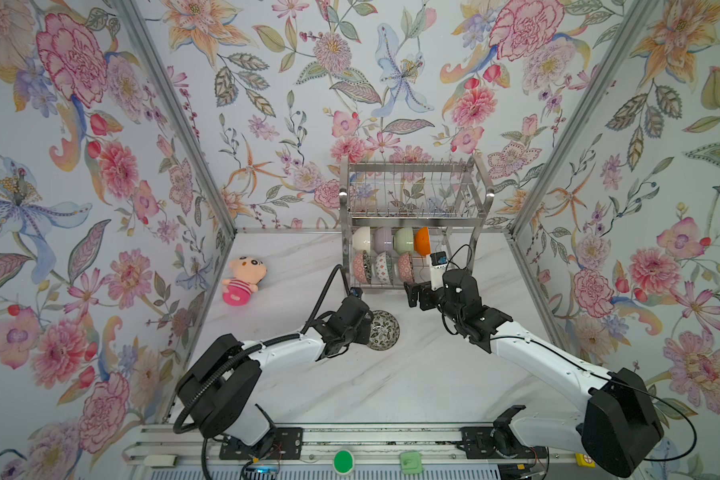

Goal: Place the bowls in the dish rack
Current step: 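Lift the bowl with the left gripper while the right gripper moves toward it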

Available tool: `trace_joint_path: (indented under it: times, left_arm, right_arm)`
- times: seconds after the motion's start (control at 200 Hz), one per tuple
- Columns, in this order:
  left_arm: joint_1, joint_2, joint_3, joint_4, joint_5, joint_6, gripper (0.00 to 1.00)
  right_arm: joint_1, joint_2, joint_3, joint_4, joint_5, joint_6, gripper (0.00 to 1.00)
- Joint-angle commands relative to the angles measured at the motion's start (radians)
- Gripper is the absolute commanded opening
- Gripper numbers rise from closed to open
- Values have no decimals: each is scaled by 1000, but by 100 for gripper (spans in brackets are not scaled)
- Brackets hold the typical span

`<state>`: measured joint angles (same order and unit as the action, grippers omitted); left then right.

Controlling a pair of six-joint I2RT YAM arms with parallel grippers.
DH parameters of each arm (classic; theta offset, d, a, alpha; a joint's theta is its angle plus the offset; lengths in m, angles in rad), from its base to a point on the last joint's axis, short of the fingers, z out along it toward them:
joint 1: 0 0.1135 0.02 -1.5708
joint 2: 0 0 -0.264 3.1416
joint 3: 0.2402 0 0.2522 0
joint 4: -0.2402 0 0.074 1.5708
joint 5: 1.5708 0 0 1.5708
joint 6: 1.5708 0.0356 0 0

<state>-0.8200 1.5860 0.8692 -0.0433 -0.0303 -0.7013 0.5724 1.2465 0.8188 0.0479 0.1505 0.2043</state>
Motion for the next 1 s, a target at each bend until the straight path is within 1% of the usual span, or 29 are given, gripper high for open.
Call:
trace_joint_path:
  times: [0.0, 0.15, 0.29, 0.49, 0.541, 0.711, 0.816, 0.996]
  left_arm:
    - [-39, 74, 101, 37, -3, 20, 0]
    - [-66, 173, 217, 0, 10, 41, 0]
    - [-87, 234, 286, -18, 27, 51, 0]
    - [-106, 300, 356, -47, 38, 62, 0]
    - [-106, 307, 364, -59, 35, 64, 0]
    - [-107, 309, 376, -65, 32, 72, 6]
    - [-107, 311, 381, -66, 30, 74, 7]
    - [-107, 321, 381, -34, 72, 52, 13]
  right_arm:
    - [-32, -63, -43, -74, 21, 36, 99]
    - [-89, -150, -106, -106, 17, 66, 99]
    - [-153, -217, -154, -117, -22, 90, 99]
    - [-204, -249, -180, -127, -63, 101, 99]
    - [-210, -252, -182, -129, -72, 102, 99]
    - [-221, -257, -189, -129, -86, 105, 99]
    - [-224, -263, -193, -129, -90, 107, 99]
    - [-233, -261, -197, -130, -115, 110, 99]
